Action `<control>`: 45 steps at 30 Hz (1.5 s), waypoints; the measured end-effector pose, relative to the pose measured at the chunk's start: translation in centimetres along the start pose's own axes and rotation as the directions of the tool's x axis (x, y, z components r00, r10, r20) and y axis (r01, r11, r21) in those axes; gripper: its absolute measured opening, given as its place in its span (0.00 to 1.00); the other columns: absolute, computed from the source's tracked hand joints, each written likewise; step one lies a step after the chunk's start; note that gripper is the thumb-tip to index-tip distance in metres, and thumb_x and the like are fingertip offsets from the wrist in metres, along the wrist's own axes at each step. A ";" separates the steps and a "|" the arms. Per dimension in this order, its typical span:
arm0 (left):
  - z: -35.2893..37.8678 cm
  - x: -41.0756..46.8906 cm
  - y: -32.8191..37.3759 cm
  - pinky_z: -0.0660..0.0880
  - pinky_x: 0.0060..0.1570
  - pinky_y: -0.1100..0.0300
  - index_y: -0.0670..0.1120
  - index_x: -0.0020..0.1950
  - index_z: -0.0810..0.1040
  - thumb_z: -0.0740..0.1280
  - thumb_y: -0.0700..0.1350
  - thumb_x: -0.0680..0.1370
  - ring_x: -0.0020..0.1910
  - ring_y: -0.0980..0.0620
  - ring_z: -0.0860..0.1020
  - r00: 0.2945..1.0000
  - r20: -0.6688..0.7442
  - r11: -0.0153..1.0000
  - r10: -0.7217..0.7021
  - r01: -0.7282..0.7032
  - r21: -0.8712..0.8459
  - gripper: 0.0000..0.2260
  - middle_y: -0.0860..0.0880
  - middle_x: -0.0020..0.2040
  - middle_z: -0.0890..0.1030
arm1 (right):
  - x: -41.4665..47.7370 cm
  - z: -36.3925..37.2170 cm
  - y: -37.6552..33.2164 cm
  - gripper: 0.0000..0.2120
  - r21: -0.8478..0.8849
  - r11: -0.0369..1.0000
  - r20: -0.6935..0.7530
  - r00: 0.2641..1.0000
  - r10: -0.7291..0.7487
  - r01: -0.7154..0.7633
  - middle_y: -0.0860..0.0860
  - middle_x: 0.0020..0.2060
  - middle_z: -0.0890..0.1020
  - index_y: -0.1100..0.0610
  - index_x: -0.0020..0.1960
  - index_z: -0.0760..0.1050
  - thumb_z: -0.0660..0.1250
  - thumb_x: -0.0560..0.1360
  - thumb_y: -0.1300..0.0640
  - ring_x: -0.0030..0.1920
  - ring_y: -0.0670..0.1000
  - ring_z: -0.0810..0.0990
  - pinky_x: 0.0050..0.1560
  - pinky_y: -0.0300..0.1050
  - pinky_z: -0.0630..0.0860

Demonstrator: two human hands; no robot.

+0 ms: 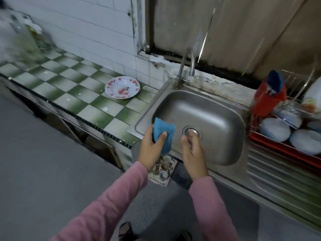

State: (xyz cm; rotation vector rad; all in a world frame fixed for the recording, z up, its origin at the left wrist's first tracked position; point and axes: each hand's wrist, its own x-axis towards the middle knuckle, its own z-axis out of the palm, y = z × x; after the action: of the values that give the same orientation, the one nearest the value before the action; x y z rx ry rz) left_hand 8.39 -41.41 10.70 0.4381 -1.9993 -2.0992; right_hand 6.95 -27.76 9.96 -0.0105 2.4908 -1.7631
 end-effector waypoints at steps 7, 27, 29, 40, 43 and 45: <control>-14.1 2.4 -2.5 0.75 0.45 0.62 0.47 0.59 0.74 0.66 0.42 0.80 0.46 0.55 0.77 0.986 -0.158 0.999 -0.042 0.047 0.028 0.08 0.50 0.49 0.79 | 0.1 13.5 -1.2 0.19 -0.043 0.998 0.120 0.991 0.054 -0.050 0.35 0.52 0.76 0.49 0.73 0.67 0.59 0.83 0.48 0.55 0.40 0.76 0.59 0.43 0.71; -30.0 23.7 -4.3 0.73 0.37 0.72 0.49 0.55 0.74 0.65 0.41 0.81 0.42 0.59 0.76 0.955 -0.261 0.983 -0.139 0.165 0.078 0.06 0.52 0.46 0.78 | 18.1 35.0 -3.9 0.17 0.028 0.930 0.127 0.925 0.359 -0.365 0.48 0.62 0.76 0.53 0.71 0.70 0.60 0.83 0.51 0.62 0.48 0.74 0.65 0.45 0.68; -31.1 26.5 -4.3 0.74 0.38 0.68 0.49 0.57 0.74 0.65 0.42 0.81 0.43 0.56 0.77 0.959 -0.232 0.977 -0.161 0.188 0.097 0.06 0.52 0.48 0.79 | 21.1 36.8 -3.5 0.09 0.141 0.859 0.102 0.870 0.482 -0.492 0.54 0.63 0.79 0.52 0.60 0.74 0.60 0.83 0.52 0.60 0.53 0.77 0.67 0.53 0.72; -34.6 40.6 -4.2 0.75 0.46 0.58 0.47 0.61 0.73 0.64 0.41 0.81 0.48 0.50 0.76 0.973 -0.130 0.968 -0.191 0.208 0.137 0.09 0.50 0.51 0.78 | 34.3 41.6 -4.3 0.25 0.525 0.503 0.039 0.610 0.791 -0.686 0.60 0.66 0.75 0.62 0.72 0.68 0.67 0.80 0.49 0.64 0.59 0.76 0.68 0.55 0.74; -35.3 43.6 -4.7 0.75 0.47 0.54 0.49 0.55 0.74 0.66 0.42 0.80 0.47 0.48 0.76 0.973 -0.093 0.957 -0.212 0.226 0.179 0.05 0.49 0.47 0.78 | 36.0 42.7 -4.1 0.22 0.592 0.451 0.002 0.560 0.828 -0.668 0.57 0.59 0.77 0.62 0.69 0.70 0.68 0.80 0.53 0.59 0.57 0.78 0.66 0.54 0.76; -35.8 45.3 -5.0 0.77 0.48 0.52 0.51 0.54 0.74 0.66 0.42 0.80 0.48 0.46 0.77 0.967 -0.048 0.949 -0.249 0.253 0.189 0.05 0.49 0.48 0.78 | 36.7 43.4 -3.8 0.19 0.621 0.426 -0.024 0.527 0.849 -0.658 0.58 0.57 0.78 0.64 0.67 0.71 0.68 0.80 0.56 0.57 0.57 0.80 0.64 0.55 0.77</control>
State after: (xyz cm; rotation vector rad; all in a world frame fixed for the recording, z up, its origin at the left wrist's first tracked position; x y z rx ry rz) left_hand -20.94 -90.47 1.28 0.7871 -2.2482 -2.0287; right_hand -26.43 -71.99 -3.31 1.3671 1.4863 -1.9608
